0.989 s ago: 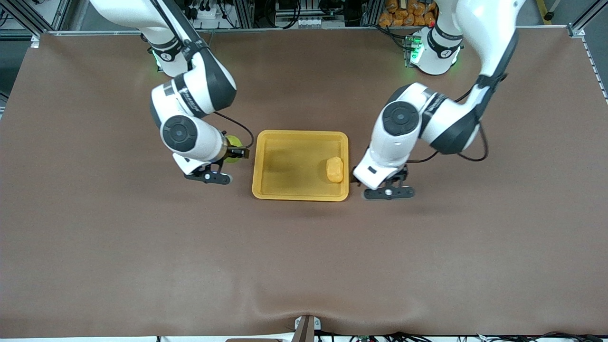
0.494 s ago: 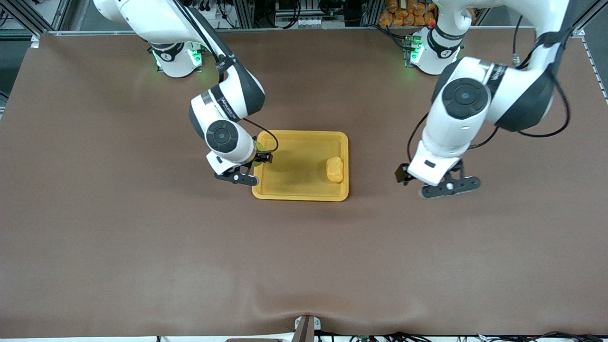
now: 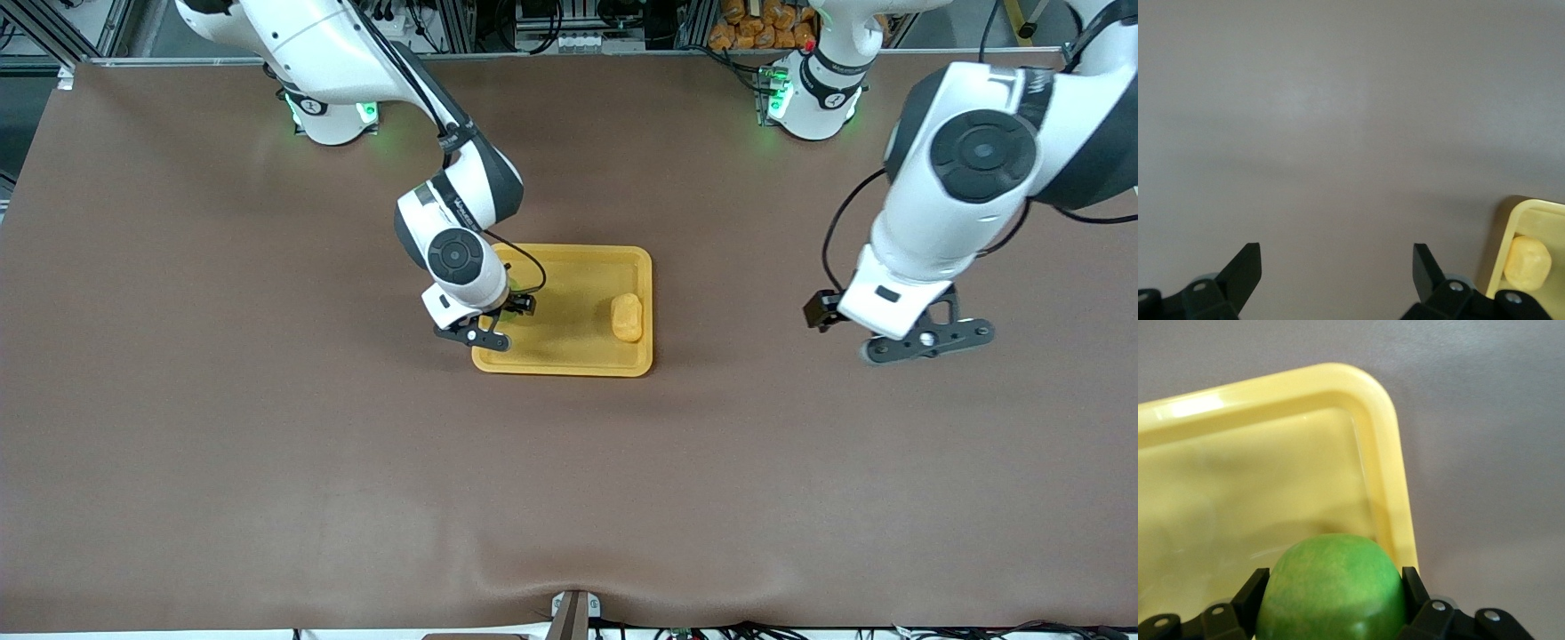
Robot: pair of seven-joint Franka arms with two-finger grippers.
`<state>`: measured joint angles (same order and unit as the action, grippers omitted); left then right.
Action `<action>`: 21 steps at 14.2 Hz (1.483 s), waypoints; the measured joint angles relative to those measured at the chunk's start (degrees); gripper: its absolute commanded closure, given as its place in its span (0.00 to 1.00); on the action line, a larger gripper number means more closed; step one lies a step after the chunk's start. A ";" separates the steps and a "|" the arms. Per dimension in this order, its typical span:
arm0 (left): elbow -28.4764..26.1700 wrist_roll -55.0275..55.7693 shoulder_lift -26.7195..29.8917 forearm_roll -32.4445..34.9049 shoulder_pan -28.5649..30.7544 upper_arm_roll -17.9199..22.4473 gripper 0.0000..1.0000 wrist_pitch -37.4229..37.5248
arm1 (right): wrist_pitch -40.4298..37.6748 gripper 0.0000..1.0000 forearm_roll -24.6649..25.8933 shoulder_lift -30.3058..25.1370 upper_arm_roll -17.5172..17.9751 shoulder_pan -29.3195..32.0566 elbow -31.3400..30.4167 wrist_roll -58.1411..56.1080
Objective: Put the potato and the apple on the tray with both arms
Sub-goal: 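Raise the left gripper away while the right gripper carries the apple over the tray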
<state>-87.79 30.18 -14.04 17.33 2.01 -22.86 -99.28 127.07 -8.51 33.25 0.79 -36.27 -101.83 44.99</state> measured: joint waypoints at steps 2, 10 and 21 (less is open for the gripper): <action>0.14 -3.46 0.83 -0.04 1.21 0.01 0.00 0.29 | 0.66 0.91 0.00 0.51 -0.08 0.00 0.01 0.01; 0.20 -22.63 6.99 -8.80 1.32 9.32 0.00 4.36 | 3.45 0.00 0.00 2.55 -0.18 -0.87 0.19 3.55; -4.60 -28.94 18.31 -14.16 -3.53 16.47 0.00 12.84 | -6.39 0.00 0.00 -1.73 -1.62 1.25 5.52 3.98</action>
<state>-92.39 1.23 4.28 3.17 -1.52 -6.39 -86.44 120.68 -8.51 31.53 -0.82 -35.02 -96.31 48.97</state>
